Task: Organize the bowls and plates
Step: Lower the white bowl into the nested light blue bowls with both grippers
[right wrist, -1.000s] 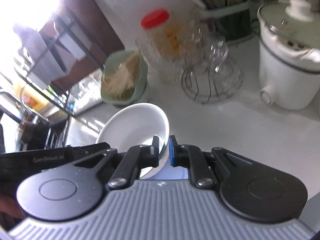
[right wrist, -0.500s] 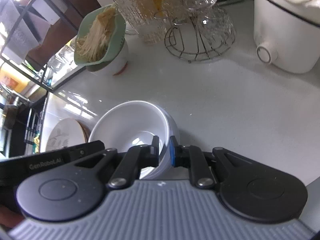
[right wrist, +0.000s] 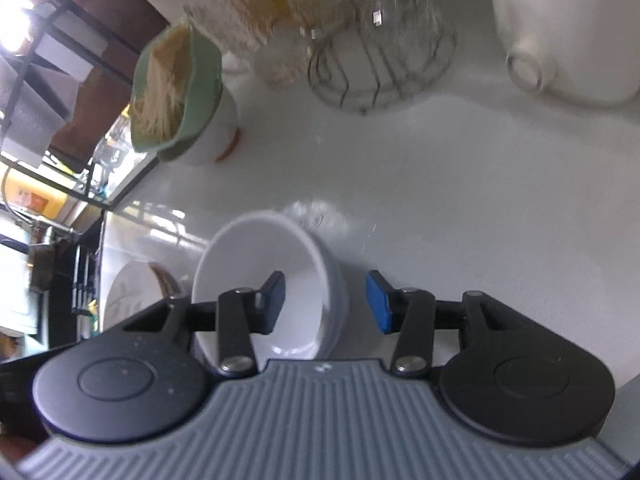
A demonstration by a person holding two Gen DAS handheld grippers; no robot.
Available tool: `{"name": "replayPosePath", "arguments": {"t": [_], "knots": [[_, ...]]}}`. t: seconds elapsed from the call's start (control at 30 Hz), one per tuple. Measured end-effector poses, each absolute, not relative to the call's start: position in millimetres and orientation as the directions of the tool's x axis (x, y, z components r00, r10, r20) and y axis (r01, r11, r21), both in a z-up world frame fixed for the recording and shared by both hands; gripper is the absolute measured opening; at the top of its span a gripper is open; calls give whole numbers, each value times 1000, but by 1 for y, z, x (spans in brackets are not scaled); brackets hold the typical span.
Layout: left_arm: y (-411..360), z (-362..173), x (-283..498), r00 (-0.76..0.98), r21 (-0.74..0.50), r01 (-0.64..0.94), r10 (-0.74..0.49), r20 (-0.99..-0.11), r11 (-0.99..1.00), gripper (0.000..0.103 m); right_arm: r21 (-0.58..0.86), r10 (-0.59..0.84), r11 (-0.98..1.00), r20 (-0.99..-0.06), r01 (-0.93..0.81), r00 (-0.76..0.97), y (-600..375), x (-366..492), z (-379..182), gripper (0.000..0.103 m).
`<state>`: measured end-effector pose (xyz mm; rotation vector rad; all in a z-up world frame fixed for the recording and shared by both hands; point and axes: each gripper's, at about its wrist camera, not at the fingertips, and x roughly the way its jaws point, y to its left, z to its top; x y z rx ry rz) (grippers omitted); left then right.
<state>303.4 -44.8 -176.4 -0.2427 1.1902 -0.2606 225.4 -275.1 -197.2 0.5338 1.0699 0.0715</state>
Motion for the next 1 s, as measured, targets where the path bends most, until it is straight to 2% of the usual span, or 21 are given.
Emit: {"name": "replayPosePath", "arguments": {"t": [0.07, 0.2, 0.43, 0.47, 0.63, 1.0], "knots": [[-46, -177, 301, 359, -326, 65, -327, -874, 943, 32, 445, 312, 875, -821, 193, 478, -271, 224, -203, 41], [-48, -181, 299, 353, -340, 60, -339, -872, 939, 33, 397, 281, 902, -839, 170, 465, -262, 224, -212, 30], [-50, -175, 296, 362, -343, 67, -343, -866, 937, 39, 446, 306, 868, -827, 218, 472, -267, 223, -219, 18], [-50, -174, 296, 363, -340, 71, -342, -867, 938, 40, 449, 305, 865, -826, 225, 474, -270, 222, -218, 14], [-62, -173, 298, 344, -349, 110, -365, -865, 931, 46, 421, 267, 875, -831, 240, 487, -280, 212, -212, 13], [-113, -196, 303, 260, -388, 197, -430, -865, 900, 46, 396, 192, 856, -840, 331, 508, -314, 185, -206, 12]]}}
